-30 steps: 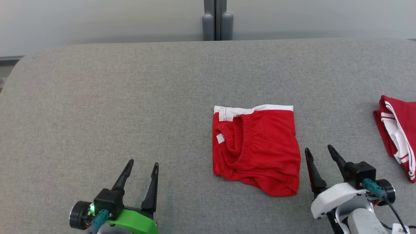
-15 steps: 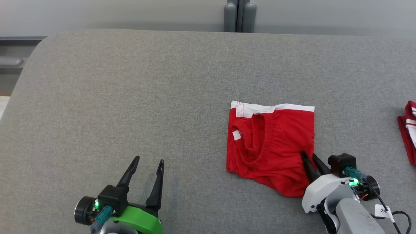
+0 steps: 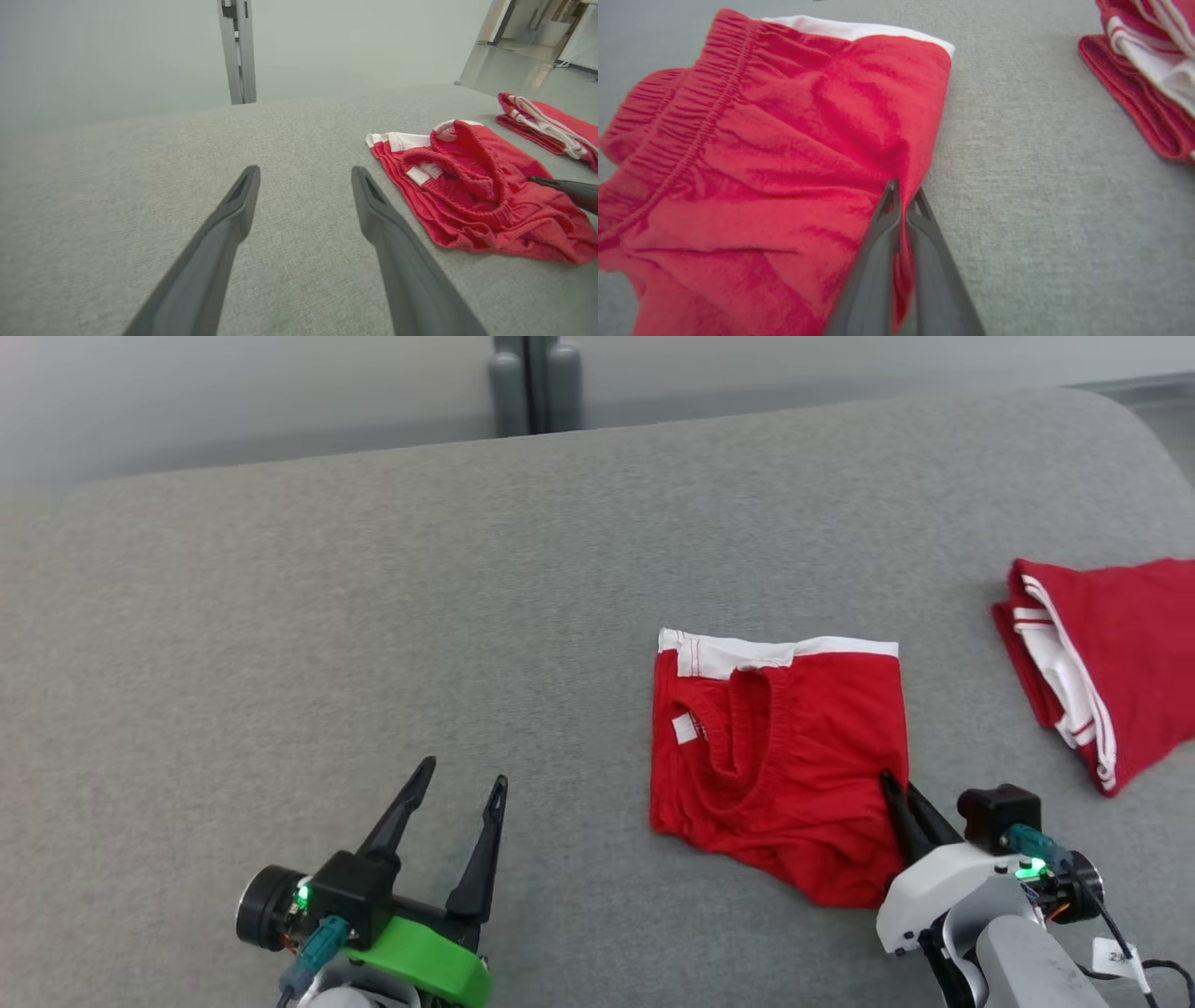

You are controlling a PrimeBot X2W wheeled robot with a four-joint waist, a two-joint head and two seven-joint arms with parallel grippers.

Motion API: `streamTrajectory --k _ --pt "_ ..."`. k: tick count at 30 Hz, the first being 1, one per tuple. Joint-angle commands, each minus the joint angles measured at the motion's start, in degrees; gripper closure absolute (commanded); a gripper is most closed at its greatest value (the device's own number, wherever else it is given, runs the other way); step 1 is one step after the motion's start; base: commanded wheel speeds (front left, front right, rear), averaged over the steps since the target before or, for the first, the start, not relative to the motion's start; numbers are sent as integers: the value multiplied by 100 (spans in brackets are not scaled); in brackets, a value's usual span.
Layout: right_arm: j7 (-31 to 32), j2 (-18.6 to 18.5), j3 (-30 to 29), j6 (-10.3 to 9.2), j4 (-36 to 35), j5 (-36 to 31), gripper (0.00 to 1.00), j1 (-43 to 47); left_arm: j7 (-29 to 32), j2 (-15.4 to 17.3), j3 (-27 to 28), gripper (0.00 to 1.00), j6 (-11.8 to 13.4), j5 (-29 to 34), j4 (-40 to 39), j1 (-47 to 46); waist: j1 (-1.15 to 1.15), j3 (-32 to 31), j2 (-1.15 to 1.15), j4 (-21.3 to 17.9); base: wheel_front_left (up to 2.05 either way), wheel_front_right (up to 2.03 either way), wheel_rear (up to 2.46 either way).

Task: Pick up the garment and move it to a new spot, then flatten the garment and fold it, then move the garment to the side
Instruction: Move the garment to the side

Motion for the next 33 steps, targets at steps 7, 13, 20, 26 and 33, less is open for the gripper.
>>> streamTrajectory --k 7,13,20,26,33 --pt "0 -36 97 -10 -246 119 100 300 -13 63 -168 0 -17 80 -171 -8 0 27 0 -1772 0 0 0" --pt "-2 -41 112 -11 -492 120 100 366 -13 122 -254 0 -17 100 -203 28 0 138 0 -2163 0 0 0" --pt "-4 -27 291 -11 -1154 -702 100 -286 -12 321 -274 0 -17 68 -442 73 0 477 0 -2200 0 0 0" --pt "-3 -37 127 -11 -1242 -1770 100 -1327 -12 561 -333 0 -17 -1 -554 -105 0 830 0 -2048 0 0 0" --pt "436 -234 -586 -11 -902 -2973 100 -2391 -12 792 -384 0 -17 -112 -663 -300 0 1240 0 -1765 0 0 0"
